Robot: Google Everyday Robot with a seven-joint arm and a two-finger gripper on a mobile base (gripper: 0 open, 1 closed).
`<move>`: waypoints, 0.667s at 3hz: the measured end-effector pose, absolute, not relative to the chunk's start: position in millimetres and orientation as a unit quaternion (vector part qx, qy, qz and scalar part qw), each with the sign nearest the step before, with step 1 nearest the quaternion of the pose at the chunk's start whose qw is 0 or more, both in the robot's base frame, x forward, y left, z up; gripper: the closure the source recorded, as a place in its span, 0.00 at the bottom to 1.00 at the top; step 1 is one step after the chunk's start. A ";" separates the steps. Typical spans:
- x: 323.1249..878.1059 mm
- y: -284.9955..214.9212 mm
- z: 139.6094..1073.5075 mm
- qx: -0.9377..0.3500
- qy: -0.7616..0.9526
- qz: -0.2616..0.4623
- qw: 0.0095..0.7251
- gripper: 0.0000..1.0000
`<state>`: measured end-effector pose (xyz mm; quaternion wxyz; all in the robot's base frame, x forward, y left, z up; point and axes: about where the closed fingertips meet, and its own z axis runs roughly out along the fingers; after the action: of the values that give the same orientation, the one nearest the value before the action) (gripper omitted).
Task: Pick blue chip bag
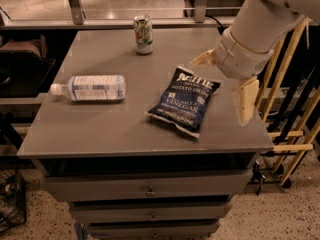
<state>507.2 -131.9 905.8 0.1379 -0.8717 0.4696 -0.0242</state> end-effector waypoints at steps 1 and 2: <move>518.3 -128.0 898.4 -0.884 0.447 -0.027 0.133 0.00; 527.8 -118.7 891.4 -0.887 0.439 -0.027 0.138 0.00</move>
Offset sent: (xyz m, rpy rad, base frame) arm 0.0341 0.0254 -0.0249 0.0048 -0.0130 0.0857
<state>527.8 -118.7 891.4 0.1377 -0.8874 0.4392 -0.0265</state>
